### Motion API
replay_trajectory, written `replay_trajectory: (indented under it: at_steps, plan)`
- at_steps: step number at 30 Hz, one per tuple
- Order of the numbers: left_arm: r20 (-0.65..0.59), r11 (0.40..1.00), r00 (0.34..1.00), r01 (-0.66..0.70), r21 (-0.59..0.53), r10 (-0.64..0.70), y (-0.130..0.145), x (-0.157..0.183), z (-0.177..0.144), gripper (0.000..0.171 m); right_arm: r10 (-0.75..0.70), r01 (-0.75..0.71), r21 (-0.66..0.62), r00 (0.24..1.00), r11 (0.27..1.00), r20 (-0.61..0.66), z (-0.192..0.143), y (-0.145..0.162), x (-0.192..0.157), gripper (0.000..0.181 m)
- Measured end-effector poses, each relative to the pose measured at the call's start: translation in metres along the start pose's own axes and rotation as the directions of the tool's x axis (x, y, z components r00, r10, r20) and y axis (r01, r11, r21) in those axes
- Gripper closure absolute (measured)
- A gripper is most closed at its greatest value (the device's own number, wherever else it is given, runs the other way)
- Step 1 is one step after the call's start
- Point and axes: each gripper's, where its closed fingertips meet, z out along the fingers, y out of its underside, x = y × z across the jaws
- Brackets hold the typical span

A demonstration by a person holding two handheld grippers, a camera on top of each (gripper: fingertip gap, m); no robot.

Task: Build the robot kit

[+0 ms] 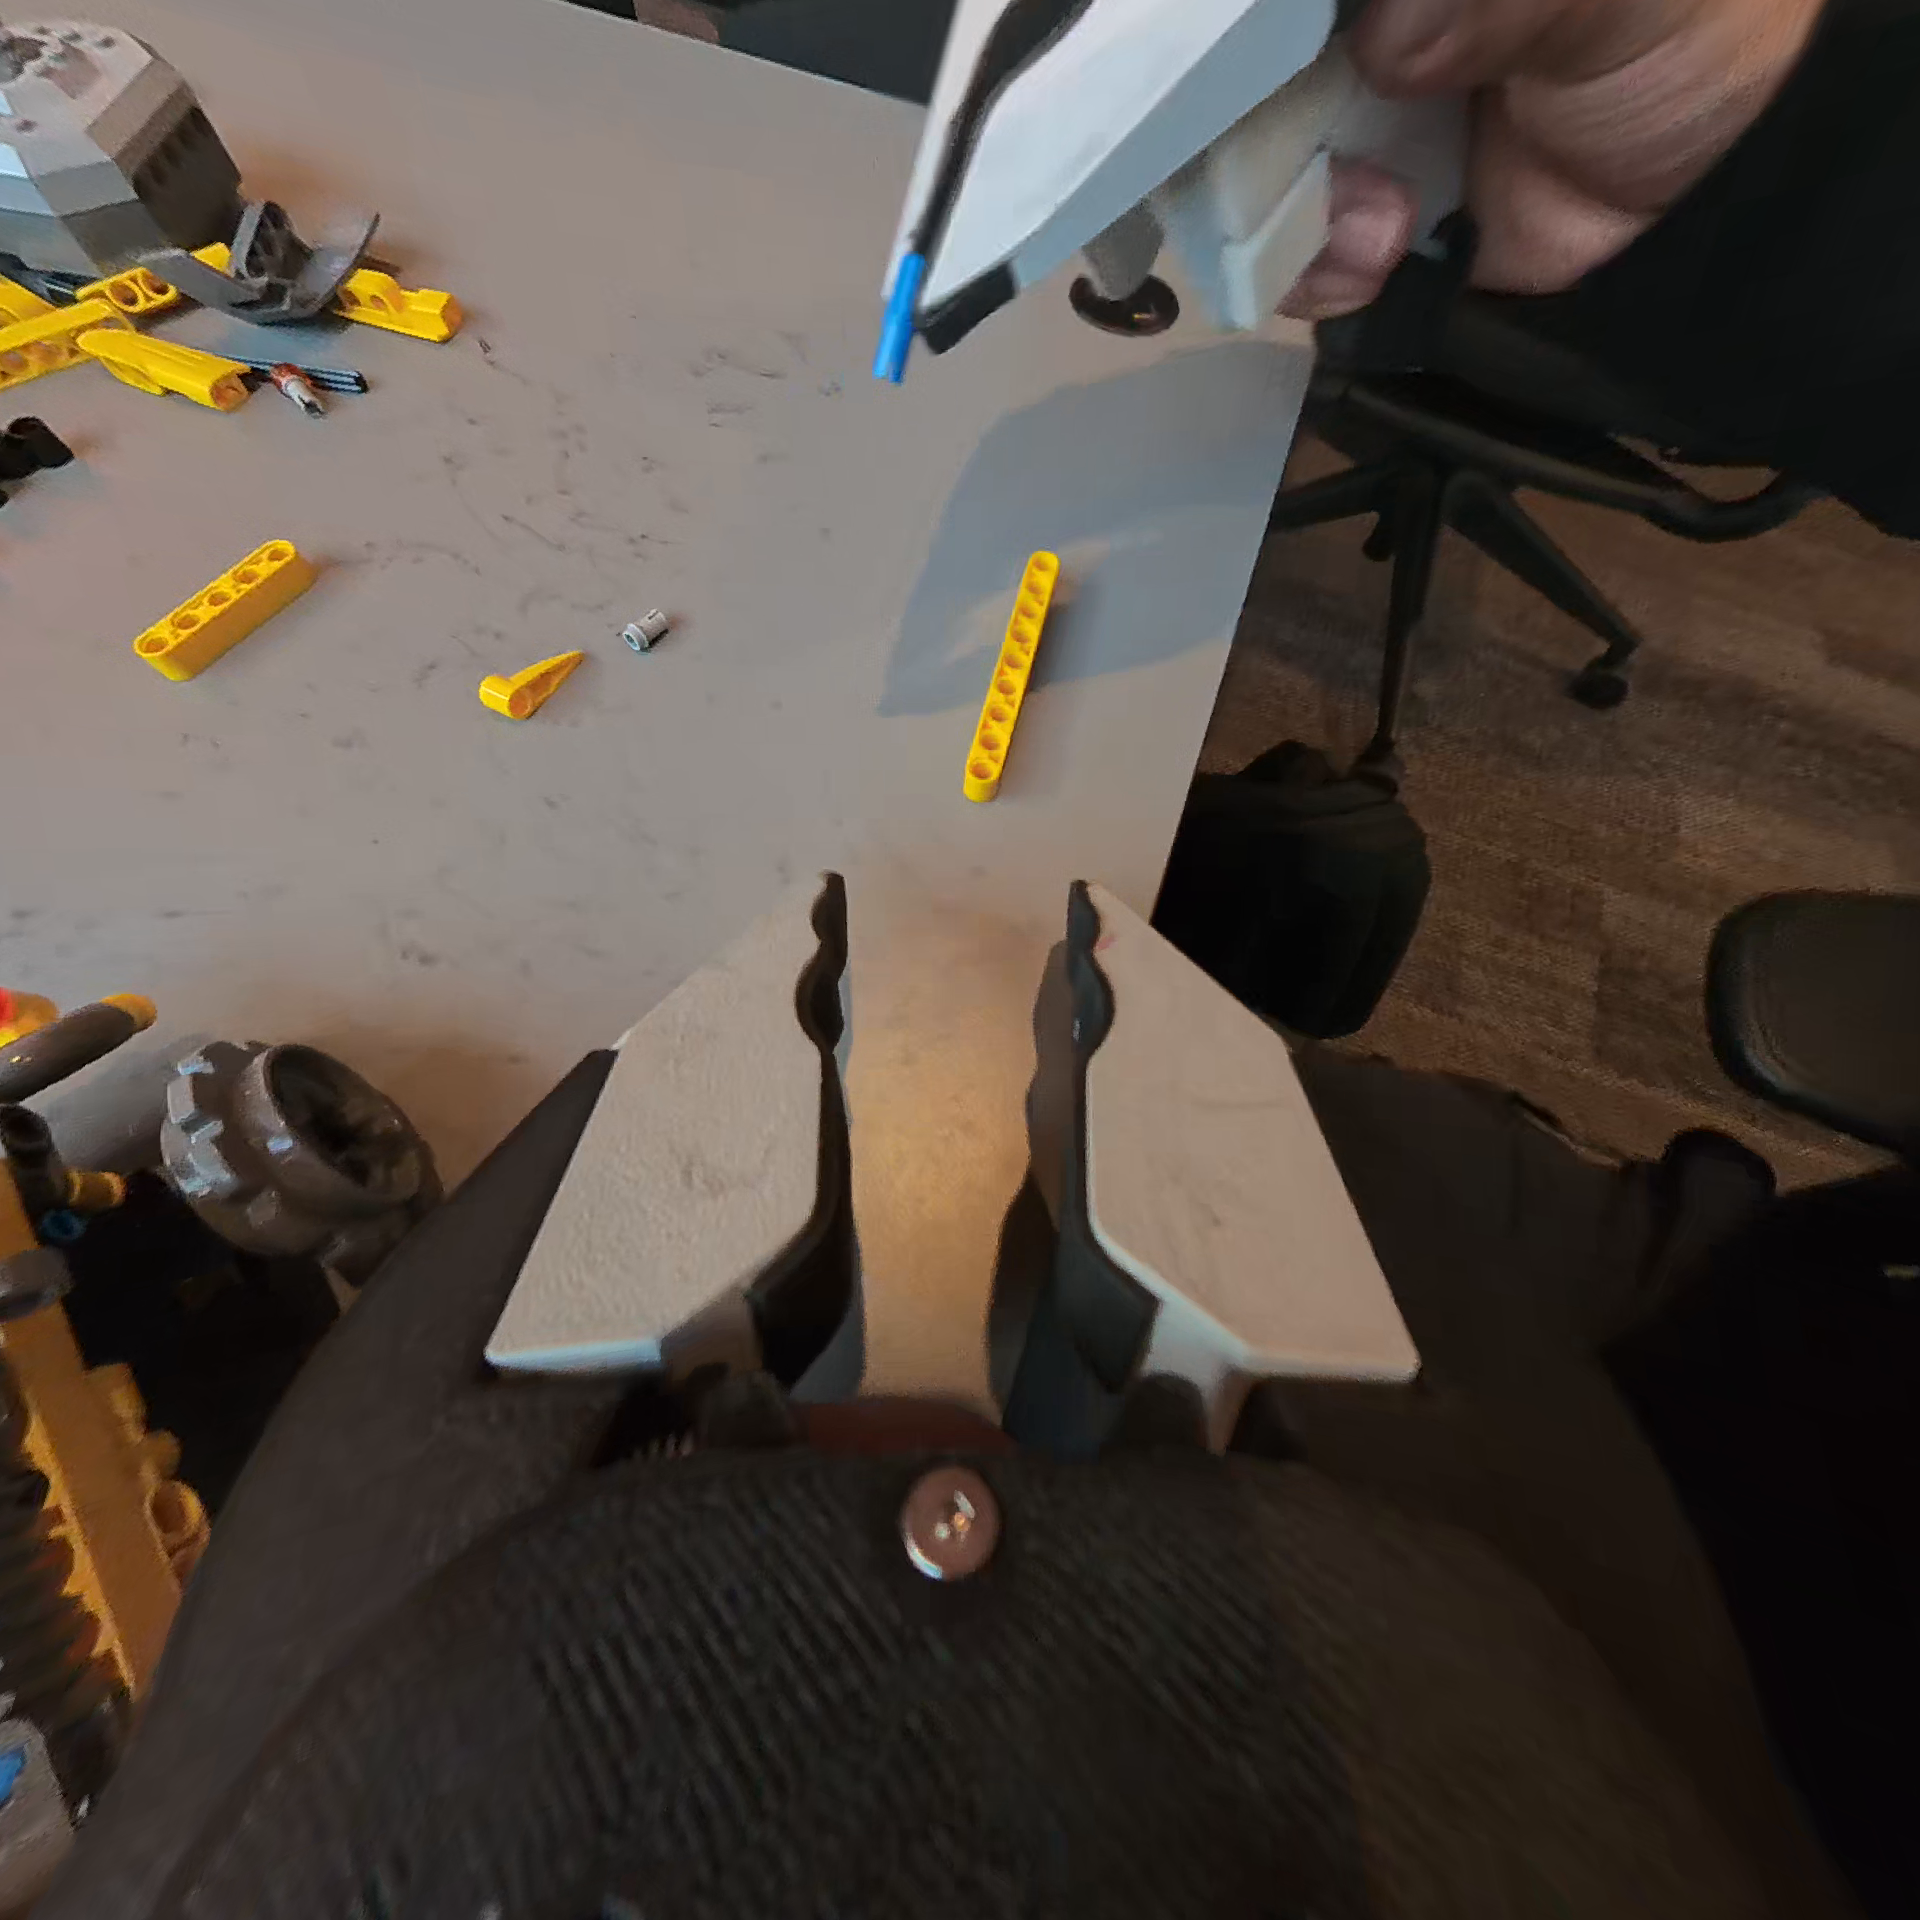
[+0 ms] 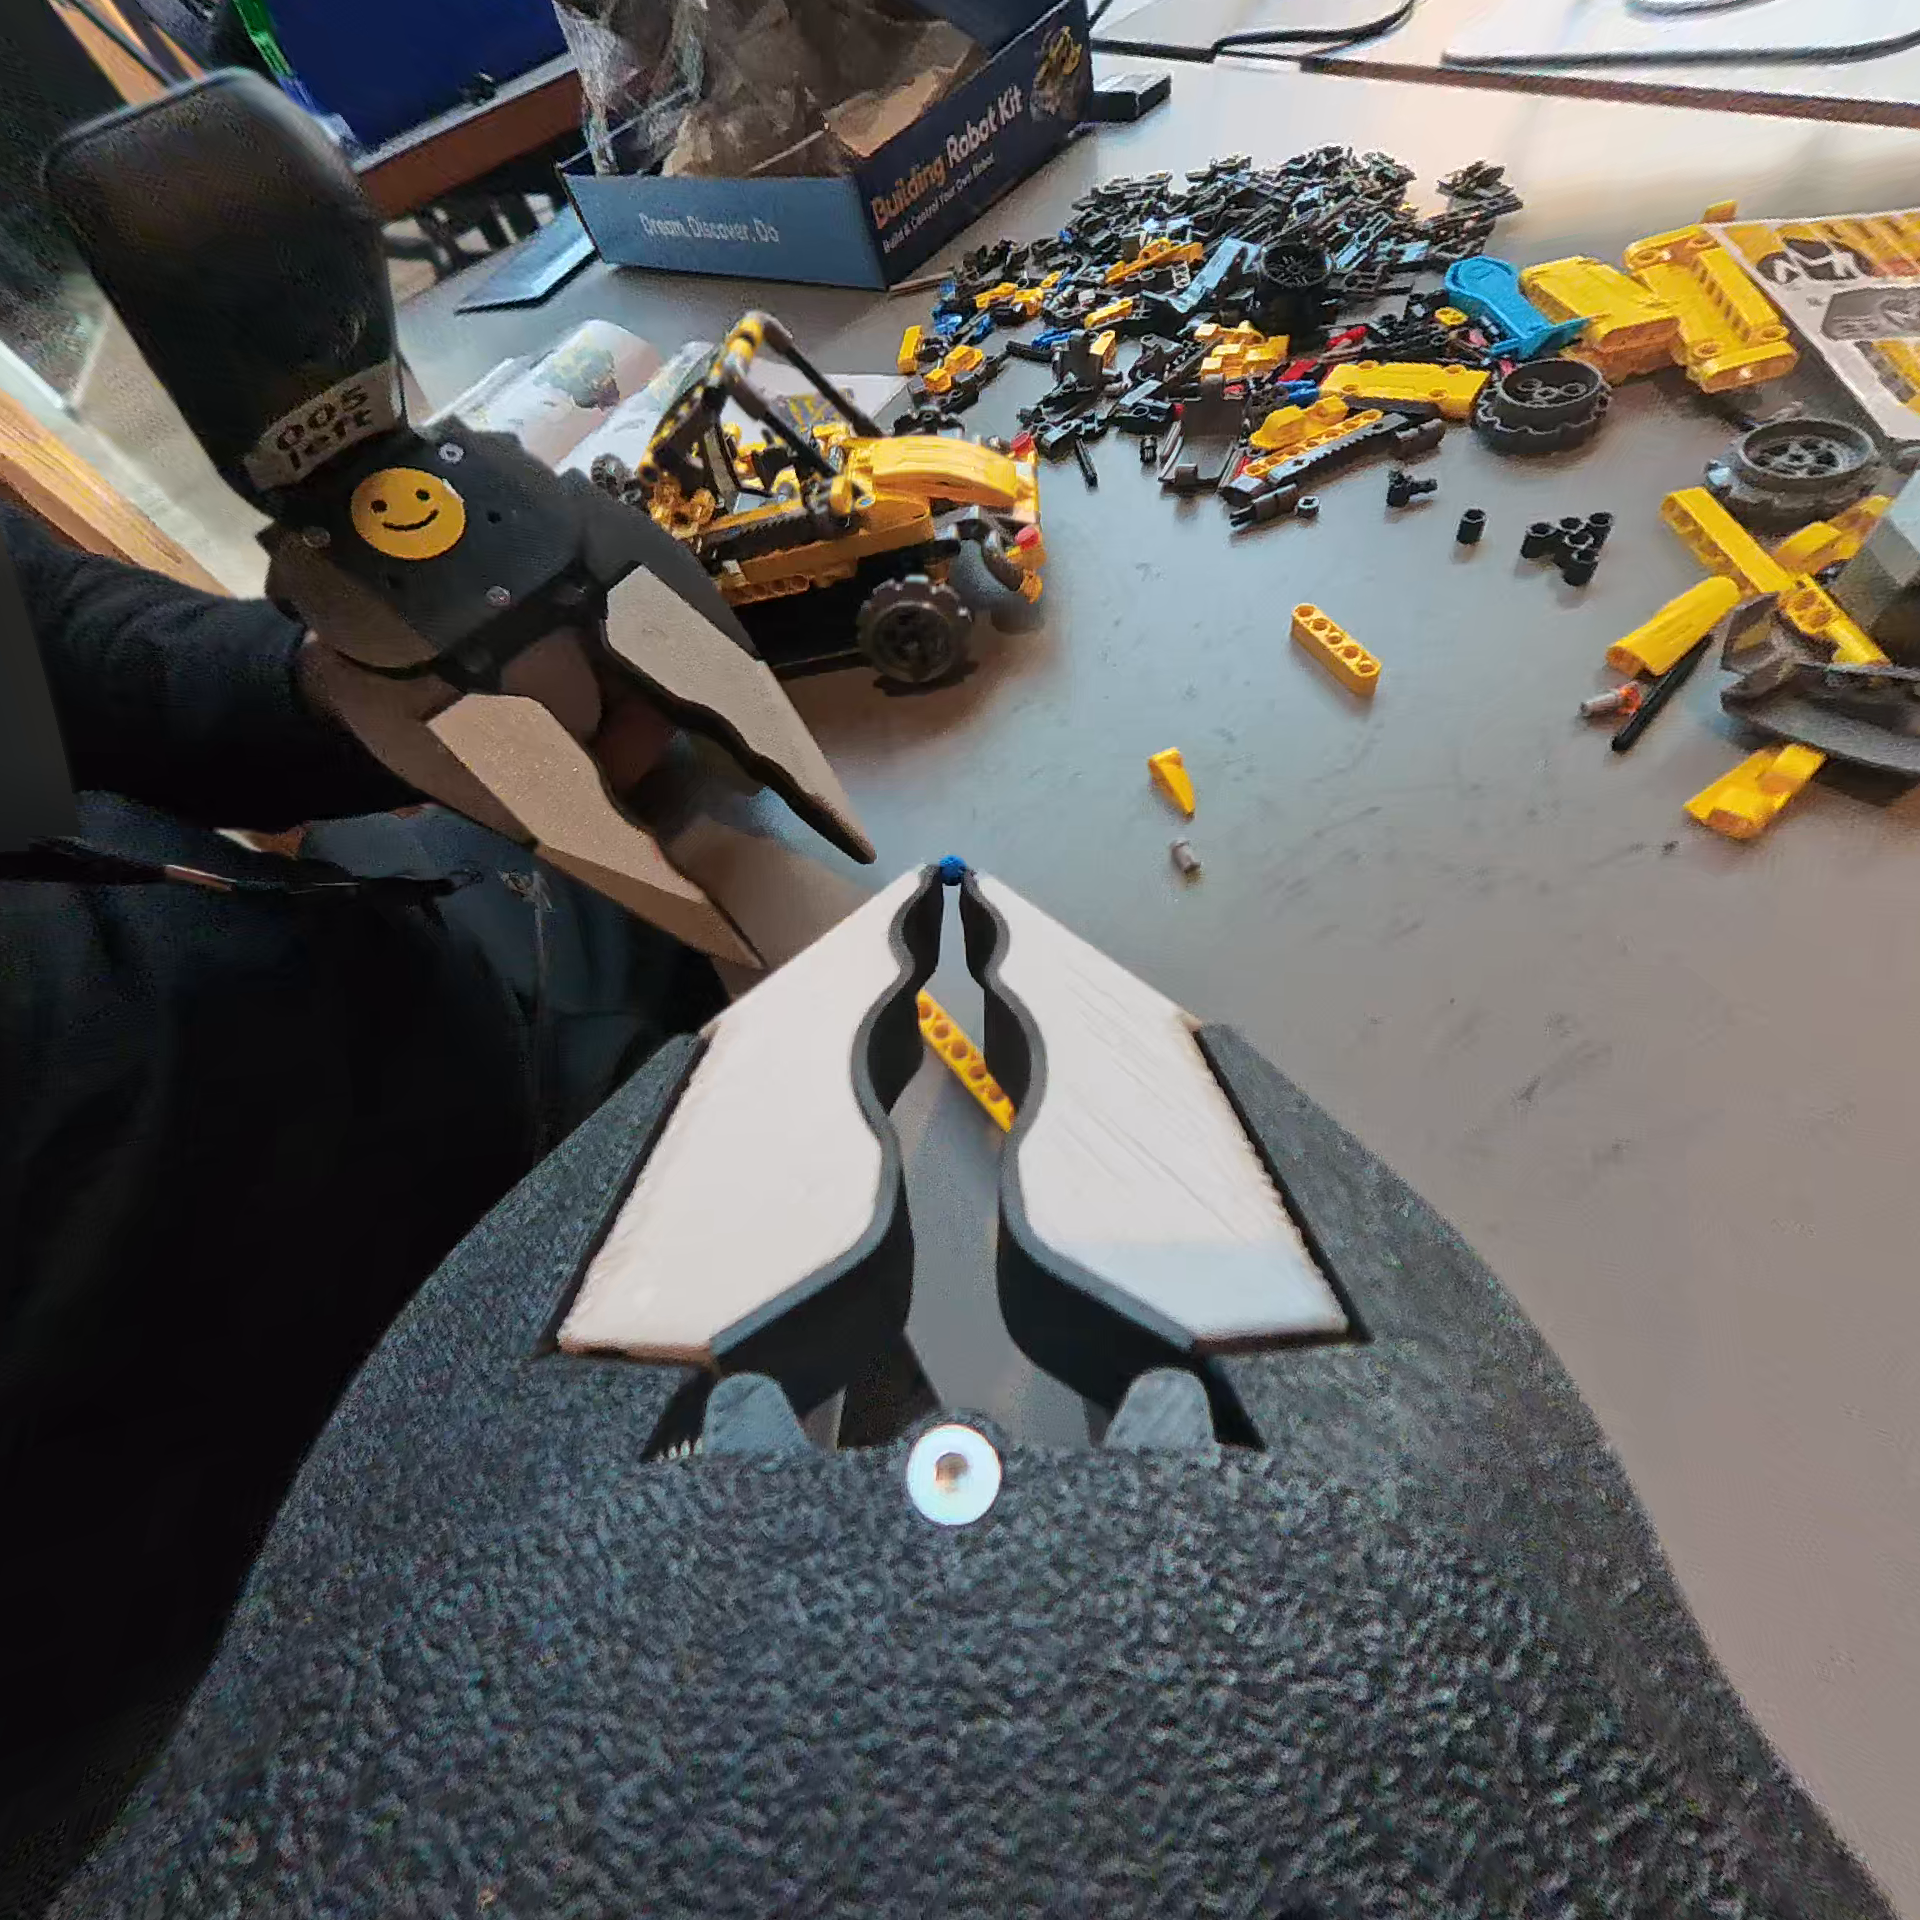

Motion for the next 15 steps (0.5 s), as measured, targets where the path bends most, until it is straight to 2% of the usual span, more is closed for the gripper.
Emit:
replay_trajectory:
  at_steps: [6, 13, 15]
  plan:
    - [-0.049, 0.983, 0.986, -0.163, -0.087, 0.159, 0.008, 0.020, 0.013, 0.138, 0.024, -0.025, -0.072, 1.000, 0.997, -0.010, 0.004, 0.037, -0.024, 0.178]
    - [-0.052, 0.948, 0.962, -0.273, -0.164, 0.268, 0.004, 0.018, 0.025, 0.119, 0.069, -0.069, -0.087, 0.998, 0.994, 0.002, 0.017, 0.046, -0.017, 0.178]
    - [-0.057, 0.948, 0.960, -0.281, -0.150, 0.275, -0.002, 0.015, 0.022, 0.136, 0.074, -0.073, -0.099, 0.997, 0.992, 0.003, 0.016, 0.049, -0.015, 0.178]
